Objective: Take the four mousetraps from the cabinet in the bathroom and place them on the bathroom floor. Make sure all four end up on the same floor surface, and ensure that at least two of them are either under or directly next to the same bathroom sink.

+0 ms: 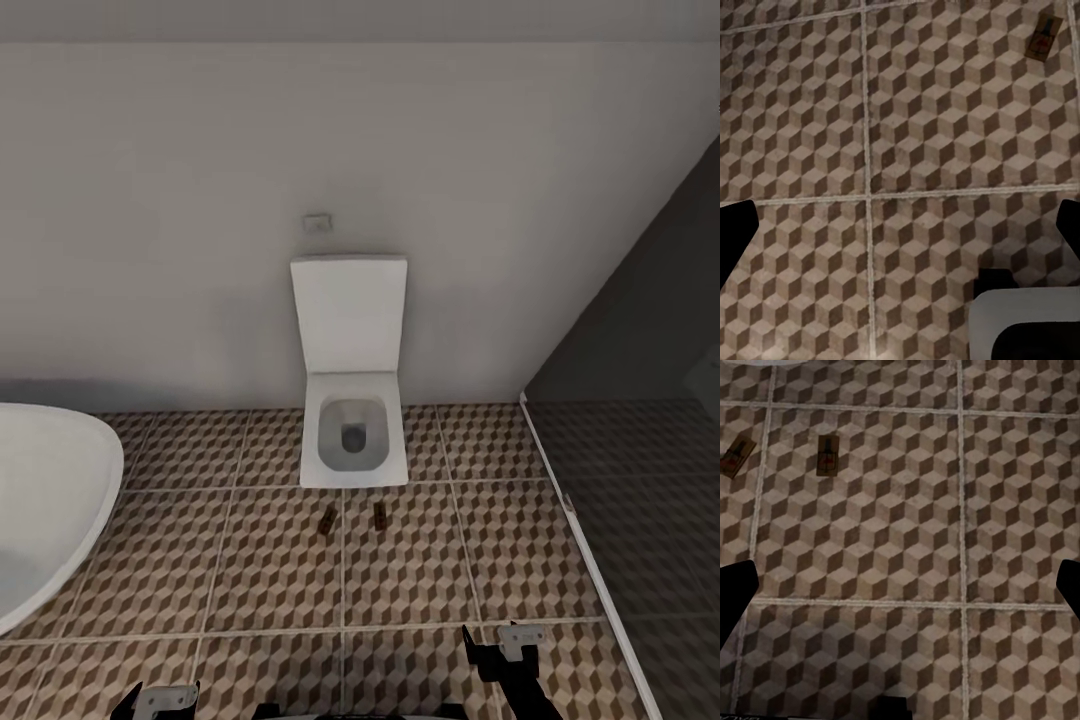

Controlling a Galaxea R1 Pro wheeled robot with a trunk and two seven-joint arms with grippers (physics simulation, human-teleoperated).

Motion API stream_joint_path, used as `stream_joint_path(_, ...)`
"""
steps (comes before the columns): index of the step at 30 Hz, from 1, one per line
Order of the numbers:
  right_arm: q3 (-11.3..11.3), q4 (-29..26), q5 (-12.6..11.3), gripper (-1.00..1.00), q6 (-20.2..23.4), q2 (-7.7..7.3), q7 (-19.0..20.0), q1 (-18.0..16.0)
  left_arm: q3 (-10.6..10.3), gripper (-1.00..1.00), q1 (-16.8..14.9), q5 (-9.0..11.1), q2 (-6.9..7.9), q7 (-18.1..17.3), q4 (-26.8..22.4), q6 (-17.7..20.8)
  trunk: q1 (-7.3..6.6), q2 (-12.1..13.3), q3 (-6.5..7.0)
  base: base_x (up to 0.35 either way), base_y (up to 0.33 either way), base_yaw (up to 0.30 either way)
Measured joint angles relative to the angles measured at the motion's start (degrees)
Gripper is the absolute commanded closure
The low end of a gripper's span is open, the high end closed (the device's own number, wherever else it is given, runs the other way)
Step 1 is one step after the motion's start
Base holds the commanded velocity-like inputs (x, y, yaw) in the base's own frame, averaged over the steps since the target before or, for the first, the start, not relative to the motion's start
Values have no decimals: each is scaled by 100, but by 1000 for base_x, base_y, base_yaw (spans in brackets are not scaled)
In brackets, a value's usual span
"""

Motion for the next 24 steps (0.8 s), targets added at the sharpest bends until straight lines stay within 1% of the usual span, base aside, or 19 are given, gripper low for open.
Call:
stream_joint_path(8,4,0,2,-100,0,10,1,0,0,-100,0,0,-1,0,0,0,0,0,6,0,0,-7)
stream_joint_path(24,3,0,-1,-100,0,18,-6,0,0,-100,0,0,-8,0,0,6,0,0,141,0,0,0)
